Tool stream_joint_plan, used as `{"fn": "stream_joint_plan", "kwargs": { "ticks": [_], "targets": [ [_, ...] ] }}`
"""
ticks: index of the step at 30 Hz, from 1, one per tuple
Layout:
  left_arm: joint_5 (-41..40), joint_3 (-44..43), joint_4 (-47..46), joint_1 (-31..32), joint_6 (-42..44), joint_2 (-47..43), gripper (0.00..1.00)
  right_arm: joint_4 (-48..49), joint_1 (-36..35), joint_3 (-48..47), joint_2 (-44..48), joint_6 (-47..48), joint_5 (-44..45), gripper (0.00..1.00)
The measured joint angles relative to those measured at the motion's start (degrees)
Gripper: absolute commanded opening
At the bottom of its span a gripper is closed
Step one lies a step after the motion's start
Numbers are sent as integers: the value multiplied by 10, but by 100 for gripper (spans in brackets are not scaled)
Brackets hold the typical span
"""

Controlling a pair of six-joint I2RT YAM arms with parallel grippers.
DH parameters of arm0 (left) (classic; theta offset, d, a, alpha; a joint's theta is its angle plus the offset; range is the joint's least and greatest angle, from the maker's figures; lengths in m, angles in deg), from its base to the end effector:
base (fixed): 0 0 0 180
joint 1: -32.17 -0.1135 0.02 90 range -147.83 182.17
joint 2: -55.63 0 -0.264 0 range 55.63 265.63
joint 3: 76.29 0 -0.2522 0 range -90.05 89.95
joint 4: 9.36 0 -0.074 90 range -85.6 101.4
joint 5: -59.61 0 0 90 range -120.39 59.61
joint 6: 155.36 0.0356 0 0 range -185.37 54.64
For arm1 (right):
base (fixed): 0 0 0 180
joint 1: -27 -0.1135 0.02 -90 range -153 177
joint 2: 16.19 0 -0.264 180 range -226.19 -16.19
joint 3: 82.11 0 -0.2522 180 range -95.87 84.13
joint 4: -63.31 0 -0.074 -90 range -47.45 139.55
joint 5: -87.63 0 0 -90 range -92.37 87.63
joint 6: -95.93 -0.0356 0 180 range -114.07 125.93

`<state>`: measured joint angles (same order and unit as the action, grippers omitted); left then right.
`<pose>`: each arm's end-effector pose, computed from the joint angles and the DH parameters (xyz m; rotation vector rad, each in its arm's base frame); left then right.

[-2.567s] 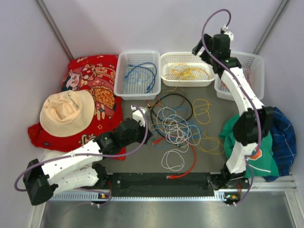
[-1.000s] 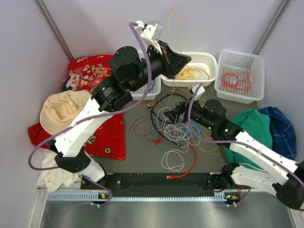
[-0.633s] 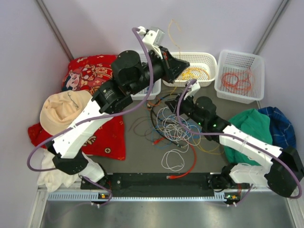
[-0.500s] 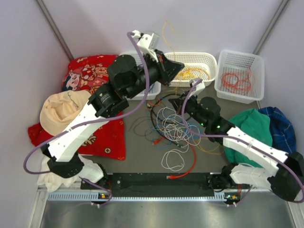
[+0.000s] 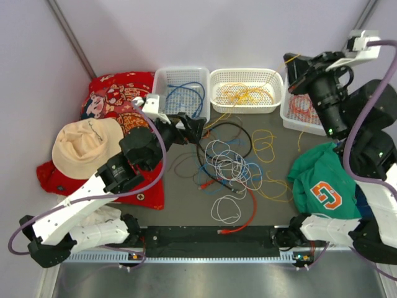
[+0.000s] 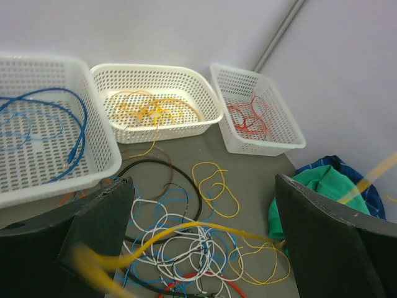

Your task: Untangle the cables

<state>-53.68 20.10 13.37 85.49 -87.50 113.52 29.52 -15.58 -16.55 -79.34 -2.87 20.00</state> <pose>0.1388 -0.1628 0.4521 0.0914 1.5667 -0.7388 0.1273 0.0986 0.5780 -0.0410 1.3061 0.5211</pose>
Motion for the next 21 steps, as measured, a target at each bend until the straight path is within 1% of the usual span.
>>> {"fn": "stream_joint_plan", "kwargs": {
  "ticks": [3, 6, 8, 11, 14, 18, 21],
  "targets": [
    [-20, 61, -16, 0, -14, -33, 99, -47, 7, -84, -35, 17, 22, 0],
    [-37, 108, -14, 0, -36, -61, 99, -90, 22, -159, -90, 22, 35, 0],
    [-49, 134, -6, 0, -59, -78, 99, -106, 37, -193, -126, 22, 36, 0],
    [-68, 164, 23, 0, -99, -97, 99, -131, 60, -203, -168, 8, 33, 0],
    [-88, 190, 72, 0, -147, -113, 99, -153, 76, -201, -203, -5, 31, 0],
    [-92, 227, 105, 0, -188, -135, 99, -155, 96, -191, -223, -21, 26, 0],
    [-87, 266, 119, 0, -216, -158, 99, -146, 130, -190, -238, -39, 24, 0]
  ]
}}
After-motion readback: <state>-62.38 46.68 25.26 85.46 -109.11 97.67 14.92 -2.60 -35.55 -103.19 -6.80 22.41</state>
